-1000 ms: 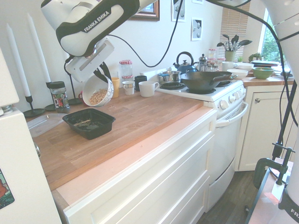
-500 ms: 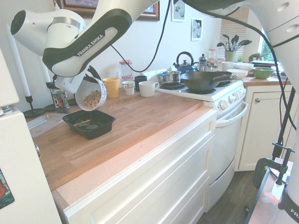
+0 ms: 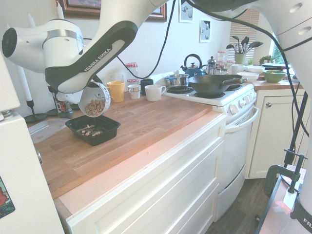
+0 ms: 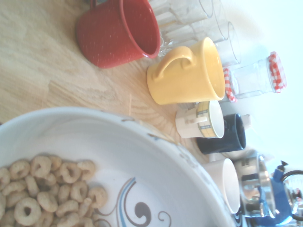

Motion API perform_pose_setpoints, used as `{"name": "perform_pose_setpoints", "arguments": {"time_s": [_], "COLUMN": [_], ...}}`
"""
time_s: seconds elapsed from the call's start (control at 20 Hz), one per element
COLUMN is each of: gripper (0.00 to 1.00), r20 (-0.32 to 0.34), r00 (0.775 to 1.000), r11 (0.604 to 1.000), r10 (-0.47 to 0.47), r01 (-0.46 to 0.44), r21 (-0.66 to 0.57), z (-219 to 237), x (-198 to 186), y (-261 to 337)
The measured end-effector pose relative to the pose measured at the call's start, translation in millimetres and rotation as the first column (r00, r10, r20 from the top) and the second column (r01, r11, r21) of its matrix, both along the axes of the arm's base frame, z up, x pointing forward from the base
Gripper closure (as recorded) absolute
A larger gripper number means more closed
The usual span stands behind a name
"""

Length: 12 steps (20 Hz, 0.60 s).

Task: Pour the cereal into the box

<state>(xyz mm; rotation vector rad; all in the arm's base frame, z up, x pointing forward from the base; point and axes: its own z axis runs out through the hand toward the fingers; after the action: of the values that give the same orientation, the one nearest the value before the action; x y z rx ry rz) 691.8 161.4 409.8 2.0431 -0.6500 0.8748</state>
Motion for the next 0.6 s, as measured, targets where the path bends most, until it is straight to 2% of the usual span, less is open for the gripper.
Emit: {"name": "perform_pose_setpoints", "arguments": {"time_s": [0.6], "gripper": [1.0], "r20": [0.015], "r00": [1.0], "r11": [0.992], "r10": [-0.003], "r01": [0.005], "r21": [-0.124], "z": [-18.5], "x": [-13.9], "y": [6.4]}}
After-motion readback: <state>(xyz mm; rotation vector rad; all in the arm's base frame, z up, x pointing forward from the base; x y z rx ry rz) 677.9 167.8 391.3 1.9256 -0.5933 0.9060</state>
